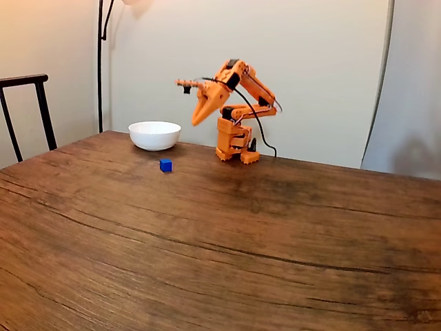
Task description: Grasp the cube and drop it in the bowl
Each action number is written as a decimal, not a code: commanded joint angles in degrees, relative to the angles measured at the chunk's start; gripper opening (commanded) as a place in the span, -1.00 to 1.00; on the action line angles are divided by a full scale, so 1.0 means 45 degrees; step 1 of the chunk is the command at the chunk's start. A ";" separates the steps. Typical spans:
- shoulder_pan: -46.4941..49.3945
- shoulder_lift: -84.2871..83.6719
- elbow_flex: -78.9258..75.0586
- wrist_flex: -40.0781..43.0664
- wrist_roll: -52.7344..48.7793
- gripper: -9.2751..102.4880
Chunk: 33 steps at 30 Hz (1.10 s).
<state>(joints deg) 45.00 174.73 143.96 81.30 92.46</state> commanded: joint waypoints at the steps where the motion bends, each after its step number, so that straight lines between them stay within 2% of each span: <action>1: 0.0039 -0.1680 -0.1699 -0.0059 -0.0059 -0.83; 15: -0.0684 -0.7109 -0.5664 0.0000 -0.0957 -0.83; 23: -0.1816 -0.8359 -0.5840 -0.0078 -0.2266 -0.81; 28: -0.2305 -0.9395 -0.5879 -0.0215 -0.2324 -0.81; 33: -0.2930 -1.0195 -0.5879 -0.1289 -0.2324 -0.81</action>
<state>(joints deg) 32.70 129.81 120.41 78.22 82.53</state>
